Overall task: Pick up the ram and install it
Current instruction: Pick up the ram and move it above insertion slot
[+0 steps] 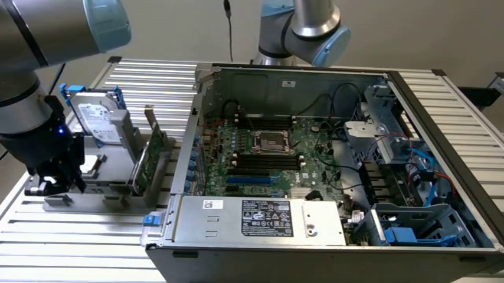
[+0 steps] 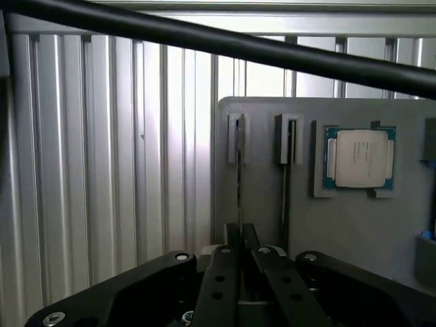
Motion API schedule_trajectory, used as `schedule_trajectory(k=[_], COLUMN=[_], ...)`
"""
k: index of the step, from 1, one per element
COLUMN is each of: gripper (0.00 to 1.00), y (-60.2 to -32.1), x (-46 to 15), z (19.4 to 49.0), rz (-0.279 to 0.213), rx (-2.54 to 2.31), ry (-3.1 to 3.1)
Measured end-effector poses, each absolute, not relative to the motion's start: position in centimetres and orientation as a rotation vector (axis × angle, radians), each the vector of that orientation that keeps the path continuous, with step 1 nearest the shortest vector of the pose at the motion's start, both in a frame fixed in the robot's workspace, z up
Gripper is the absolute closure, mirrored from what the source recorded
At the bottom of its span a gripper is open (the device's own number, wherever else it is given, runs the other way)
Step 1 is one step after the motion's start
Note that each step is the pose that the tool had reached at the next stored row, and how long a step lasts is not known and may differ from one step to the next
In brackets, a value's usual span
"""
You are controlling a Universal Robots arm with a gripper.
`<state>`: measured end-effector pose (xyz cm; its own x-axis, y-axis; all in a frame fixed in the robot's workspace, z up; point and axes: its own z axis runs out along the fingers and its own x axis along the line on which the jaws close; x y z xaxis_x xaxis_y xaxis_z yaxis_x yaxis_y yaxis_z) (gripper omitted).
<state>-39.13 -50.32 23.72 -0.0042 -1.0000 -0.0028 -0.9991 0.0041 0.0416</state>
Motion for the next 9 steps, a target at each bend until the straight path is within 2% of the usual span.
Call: schedule_trajectory(k=[9], gripper=[0.86], y=[-50.2], x=[-37.9], z=[27.8], rz=[-0.044], rx=[2.192], ry=[-2.201])
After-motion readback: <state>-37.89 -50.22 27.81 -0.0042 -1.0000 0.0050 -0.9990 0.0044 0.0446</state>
